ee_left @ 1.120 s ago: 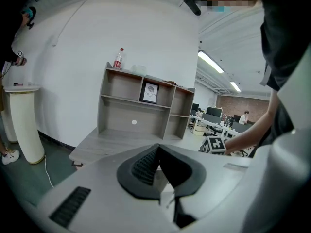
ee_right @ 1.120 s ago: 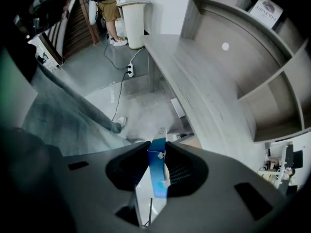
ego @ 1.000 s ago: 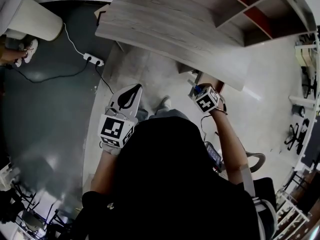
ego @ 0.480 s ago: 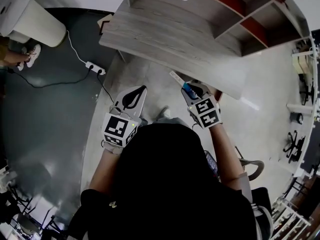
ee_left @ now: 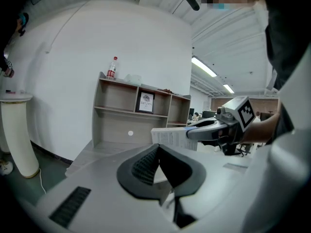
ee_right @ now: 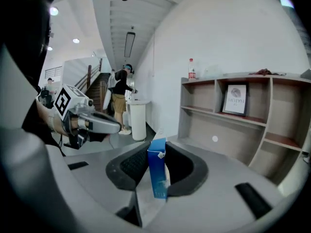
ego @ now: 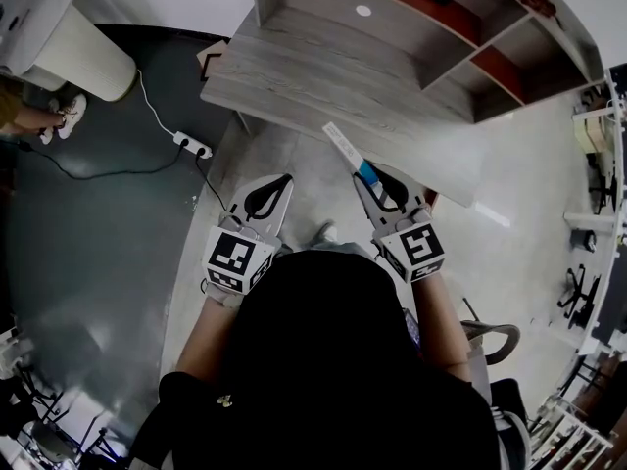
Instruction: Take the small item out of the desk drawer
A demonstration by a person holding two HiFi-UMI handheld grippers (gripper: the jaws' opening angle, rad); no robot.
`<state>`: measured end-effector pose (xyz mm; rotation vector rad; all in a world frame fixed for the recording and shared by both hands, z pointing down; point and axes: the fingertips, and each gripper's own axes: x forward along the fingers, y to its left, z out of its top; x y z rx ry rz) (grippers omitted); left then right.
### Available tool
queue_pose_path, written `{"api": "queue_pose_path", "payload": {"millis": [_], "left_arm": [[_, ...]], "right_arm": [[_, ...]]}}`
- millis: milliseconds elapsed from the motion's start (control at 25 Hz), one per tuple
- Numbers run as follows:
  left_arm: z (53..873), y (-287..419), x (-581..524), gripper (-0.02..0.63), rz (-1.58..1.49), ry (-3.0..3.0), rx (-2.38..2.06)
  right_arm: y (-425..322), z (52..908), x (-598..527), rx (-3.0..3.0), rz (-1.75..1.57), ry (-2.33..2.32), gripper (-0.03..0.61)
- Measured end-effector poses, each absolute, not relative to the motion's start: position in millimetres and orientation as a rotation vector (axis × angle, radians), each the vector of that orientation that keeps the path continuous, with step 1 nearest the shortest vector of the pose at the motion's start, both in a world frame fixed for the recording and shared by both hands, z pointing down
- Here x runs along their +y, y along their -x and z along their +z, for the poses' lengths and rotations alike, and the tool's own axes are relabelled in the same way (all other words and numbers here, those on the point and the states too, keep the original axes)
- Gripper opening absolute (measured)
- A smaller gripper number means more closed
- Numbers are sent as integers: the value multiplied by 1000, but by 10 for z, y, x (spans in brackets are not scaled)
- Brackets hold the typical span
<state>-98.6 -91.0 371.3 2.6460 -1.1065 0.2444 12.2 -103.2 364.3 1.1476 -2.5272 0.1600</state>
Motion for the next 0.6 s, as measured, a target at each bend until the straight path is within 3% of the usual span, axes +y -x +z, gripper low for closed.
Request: {"api": "queue_pose_path", "payload": {"millis": [600], "left_arm": [[3567, 1085, -1044, 6, 230, -2680, -1099]], "right_arm": [[-69, 2834, -998, -2837, 56, -1322, 86]]}}
